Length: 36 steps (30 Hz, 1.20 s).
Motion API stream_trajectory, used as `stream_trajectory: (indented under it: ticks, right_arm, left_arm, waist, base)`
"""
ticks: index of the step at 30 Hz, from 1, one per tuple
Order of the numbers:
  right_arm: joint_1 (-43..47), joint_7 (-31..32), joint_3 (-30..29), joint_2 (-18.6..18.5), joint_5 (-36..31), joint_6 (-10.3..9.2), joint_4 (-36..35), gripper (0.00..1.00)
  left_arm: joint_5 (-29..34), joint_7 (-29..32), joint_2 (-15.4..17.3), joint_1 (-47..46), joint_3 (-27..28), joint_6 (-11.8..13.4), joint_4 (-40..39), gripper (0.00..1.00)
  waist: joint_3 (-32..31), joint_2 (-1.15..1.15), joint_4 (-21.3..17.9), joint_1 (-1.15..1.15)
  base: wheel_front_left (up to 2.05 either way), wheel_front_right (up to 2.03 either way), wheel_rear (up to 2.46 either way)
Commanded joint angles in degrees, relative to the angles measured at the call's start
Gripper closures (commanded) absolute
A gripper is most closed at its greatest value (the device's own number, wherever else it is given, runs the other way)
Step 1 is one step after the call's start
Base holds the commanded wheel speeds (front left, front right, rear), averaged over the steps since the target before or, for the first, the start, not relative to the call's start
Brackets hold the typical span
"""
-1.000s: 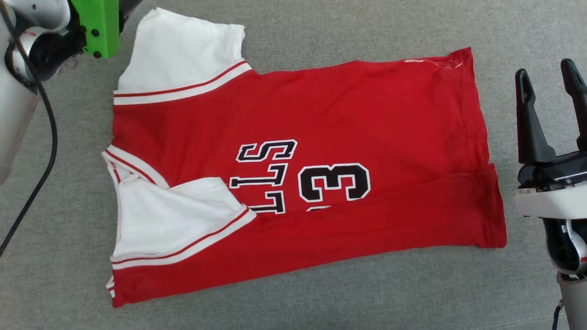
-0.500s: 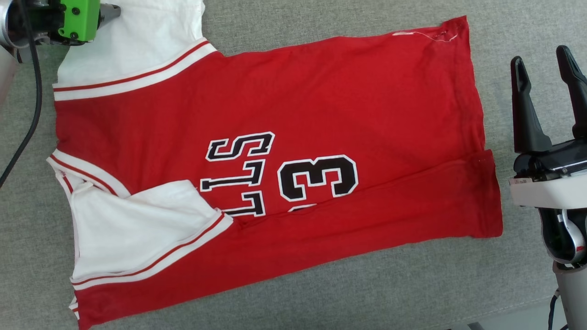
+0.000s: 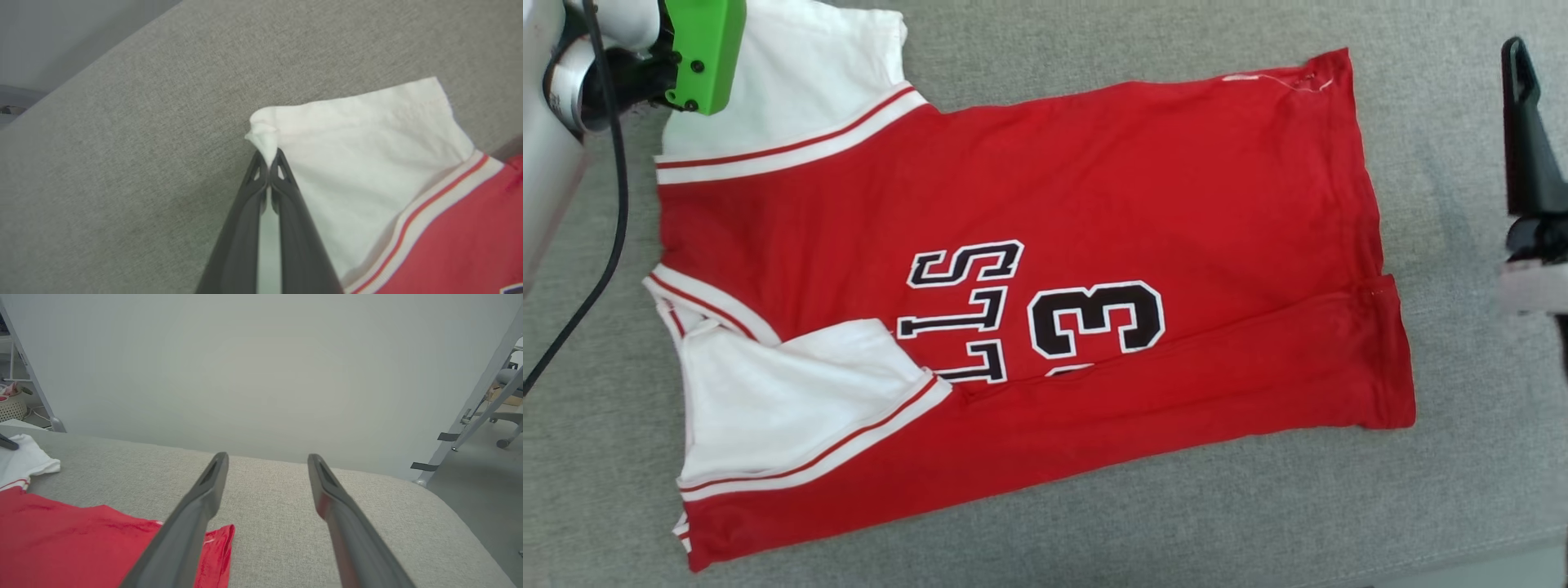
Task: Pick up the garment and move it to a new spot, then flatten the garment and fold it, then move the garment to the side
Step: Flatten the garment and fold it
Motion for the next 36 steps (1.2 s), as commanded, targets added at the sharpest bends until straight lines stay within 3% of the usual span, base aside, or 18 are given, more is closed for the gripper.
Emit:
stream_trajectory:
  ticks: [1, 7, 13, 19, 24, 31, 36]
  right_arm:
    - [-2.22, 2.17, 0.33, -1.80, 0.84, -0.05, 0.23, 0.00]
    - [-7.88, 18.34, 4.13, -9.38, 7.00, -0.05, 1.44, 0.00]
    - [-13.99, 39.51, 9.99, -16.33, 16.13, -0.05, 6.03, 0.00]
    - [-18.46, 55.08, 16.11, -19.31, 21.27, -0.05, 10.46, 0.00]
    - [-21.91, 59.42, 19.72, -18.78, 20.85, -0.05, 14.34, 0.00]
    - [-25.56, 58.08, 23.93, -15.93, 18.51, -0.05, 22.79, 0.00]
    - [-24.01, 58.24, 28.50, -14.91, 20.40, -0.05, 27.88, 0.00]
  left_arm:
    - [0.15, -1.74, 0.99, 1.14, -0.13, -0.15, -1.11, 1.00]
    - [0.05, -7.39, 2.57, 3.46, -0.93, -0.16, -7.02, 1.00]
    - [0.79, -11.12, 3.22, 5.53, -1.36, 0.08, -13.38, 1.00]
    - [1.69, -12.73, 2.93, 6.36, -1.54, 1.40, -18.45, 1.00]
    - [2.28, -13.47, 2.53, 6.35, -1.58, 2.22, -20.95, 1.00]
    - [2.69, -14.25, 2.41, 5.80, -1.37, 2.48, -22.12, 1.00]
    - [2.47, -14.84, 2.15, 6.01, -1.35, 2.45, -21.55, 1.00]
  waist:
    - [-2.16, 0.00, 1.74, -0.01]
    - [-4.75, 0.00, 4.52, -0.01]
    - [-5.30, 0.00, 7.56, -0.01]
    - [-4.12, 0.00, 10.07, -0.01]
    - [-2.54, 0.00, 11.74, -0.01]
    - [-0.39, 0.00, 13.11, -0.01]
    - [-0.23, 0.00, 13.43, -0.01]
  base:
    - [0.00, 0.00, 0.00]
    - [0.00, 0.00, 0.00]
    - [0.00, 0.00, 0.00]
    - [0.00, 0.00, 0.00]
    - [0.00, 0.00, 0.00]
    - [0.00, 0.00, 0.00]
    - [0.00, 0.00, 0.00]
